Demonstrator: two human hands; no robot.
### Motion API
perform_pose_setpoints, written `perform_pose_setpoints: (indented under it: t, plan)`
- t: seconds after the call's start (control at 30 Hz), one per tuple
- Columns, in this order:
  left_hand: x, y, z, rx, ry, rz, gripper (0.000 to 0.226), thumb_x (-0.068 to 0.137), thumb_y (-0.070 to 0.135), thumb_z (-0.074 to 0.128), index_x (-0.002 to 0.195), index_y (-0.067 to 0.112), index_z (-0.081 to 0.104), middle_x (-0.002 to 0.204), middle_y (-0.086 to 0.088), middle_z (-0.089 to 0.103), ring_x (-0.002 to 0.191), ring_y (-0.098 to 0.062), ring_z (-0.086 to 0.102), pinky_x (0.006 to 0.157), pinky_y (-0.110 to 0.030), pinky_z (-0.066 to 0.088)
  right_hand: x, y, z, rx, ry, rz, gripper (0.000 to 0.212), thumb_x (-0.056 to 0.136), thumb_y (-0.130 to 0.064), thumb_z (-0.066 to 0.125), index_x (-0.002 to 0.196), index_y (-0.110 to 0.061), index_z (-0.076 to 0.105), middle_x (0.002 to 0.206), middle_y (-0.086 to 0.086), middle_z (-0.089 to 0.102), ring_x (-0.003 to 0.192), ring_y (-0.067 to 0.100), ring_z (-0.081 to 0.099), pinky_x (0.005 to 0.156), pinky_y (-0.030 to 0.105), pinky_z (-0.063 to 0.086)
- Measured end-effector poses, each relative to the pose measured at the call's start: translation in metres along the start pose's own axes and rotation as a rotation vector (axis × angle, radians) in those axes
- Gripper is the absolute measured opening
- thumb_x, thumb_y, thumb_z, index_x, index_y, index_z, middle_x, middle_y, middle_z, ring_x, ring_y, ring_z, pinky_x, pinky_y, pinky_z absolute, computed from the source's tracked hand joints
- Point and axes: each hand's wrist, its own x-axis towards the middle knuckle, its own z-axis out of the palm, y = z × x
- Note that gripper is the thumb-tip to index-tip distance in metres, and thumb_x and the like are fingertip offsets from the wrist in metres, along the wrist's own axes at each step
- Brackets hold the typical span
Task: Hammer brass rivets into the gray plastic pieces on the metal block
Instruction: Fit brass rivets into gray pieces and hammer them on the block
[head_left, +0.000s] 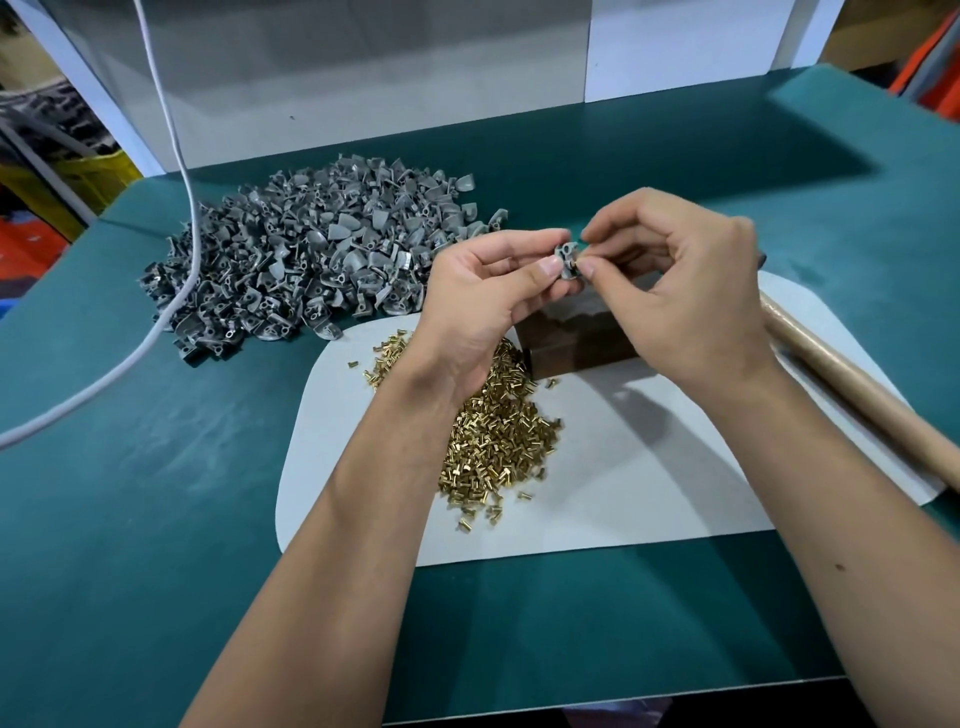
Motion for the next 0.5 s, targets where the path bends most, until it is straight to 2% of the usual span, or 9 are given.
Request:
perform_pose_setpoints:
  t: [0.27, 0.5]
  plan:
    - [-0.0005, -0.0002, -0.0040, 0.062, -0.020, 0.027, 0.024, 0.087, -0.014, 0.067, 0.106, -0.001, 0.072, 0.081, -0.009, 0.076, 0.071, -0.015, 0.072, 0.075, -0.025, 0.060, 0.0006, 0.0021, -0.0002, -0.025, -0.083, -0.052, 0.009, 0.085, -0.007, 0.071, 0.090, -0.013, 0.068, 0.079, -0.002, 0.069, 0.074, 0.013, 0.068, 0.068, 0.029, 0.057]
    - [-0.0012, 0.0013, -0.0028, 0.051, -0.021, 0.028, 0.023, 0.086, -0.013, 0.068, 0.107, -0.003, 0.072, 0.082, -0.011, 0.075, 0.071, -0.015, 0.073, 0.077, -0.025, 0.061, -0.0007, 0.0017, 0.0017, -0.099, -0.091, -0.143, 0.015, 0.084, -0.001, 0.068, 0.086, -0.014, 0.059, 0.076, -0.007, 0.059, 0.069, 0.008, 0.055, 0.065, 0.017, 0.041]
